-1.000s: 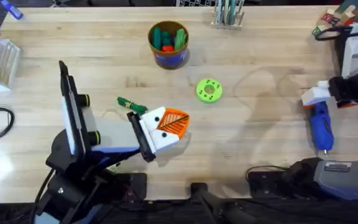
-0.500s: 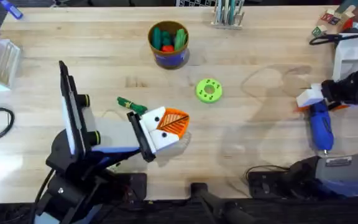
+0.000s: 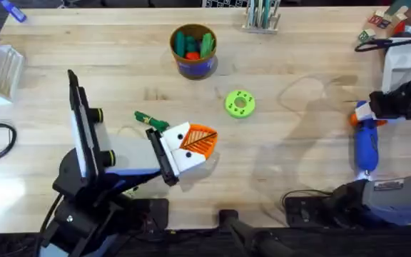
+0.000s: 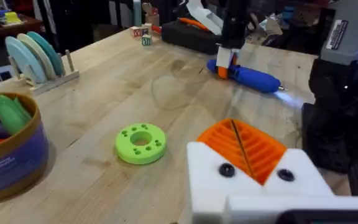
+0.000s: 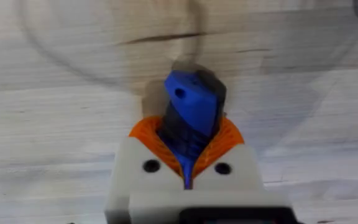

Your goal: Pick up the gripper from the table and insert it into the empty holder that is missing its gripper. Then pick up a screw, insert it into the mounting hole, and use the screwdriver to tighten it. Finally, clean up the table by picking up the vegetable and placing it into the bucket.

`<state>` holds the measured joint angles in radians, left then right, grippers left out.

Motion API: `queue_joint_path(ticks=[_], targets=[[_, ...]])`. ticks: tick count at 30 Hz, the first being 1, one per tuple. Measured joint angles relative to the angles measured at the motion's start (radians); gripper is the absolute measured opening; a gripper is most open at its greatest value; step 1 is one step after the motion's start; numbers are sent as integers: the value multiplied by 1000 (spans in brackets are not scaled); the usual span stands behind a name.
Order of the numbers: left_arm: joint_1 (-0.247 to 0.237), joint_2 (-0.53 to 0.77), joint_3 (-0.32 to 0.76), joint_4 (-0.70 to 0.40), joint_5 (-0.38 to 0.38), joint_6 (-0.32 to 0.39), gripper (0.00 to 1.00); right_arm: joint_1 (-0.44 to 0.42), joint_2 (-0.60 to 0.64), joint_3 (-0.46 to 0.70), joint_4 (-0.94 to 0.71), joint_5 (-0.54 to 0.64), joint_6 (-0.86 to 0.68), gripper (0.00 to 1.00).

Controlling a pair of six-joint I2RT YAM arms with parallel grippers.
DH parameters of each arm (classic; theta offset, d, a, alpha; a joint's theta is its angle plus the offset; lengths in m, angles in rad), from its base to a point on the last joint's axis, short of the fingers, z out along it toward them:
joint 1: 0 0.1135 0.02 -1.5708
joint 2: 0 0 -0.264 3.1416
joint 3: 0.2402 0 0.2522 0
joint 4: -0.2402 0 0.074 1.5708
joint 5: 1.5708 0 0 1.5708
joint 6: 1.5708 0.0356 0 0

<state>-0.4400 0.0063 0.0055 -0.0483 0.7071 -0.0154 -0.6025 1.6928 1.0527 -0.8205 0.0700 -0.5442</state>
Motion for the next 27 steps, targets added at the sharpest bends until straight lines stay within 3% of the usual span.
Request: queue_joint_path(ticks=[8,18,22,27], targets=[[0,0,0,0,0,0,13,0,-62,-9,4,-59,14,24],[0,0,0,0,0,0,13,8,-380,-10,39,-232,143,24],[0,0,0,0,0,0,13,58,-514,-11,48,-243,189,24],[0,0,0,0,0,0,13,180,-672,-14,102,-254,285,24]])
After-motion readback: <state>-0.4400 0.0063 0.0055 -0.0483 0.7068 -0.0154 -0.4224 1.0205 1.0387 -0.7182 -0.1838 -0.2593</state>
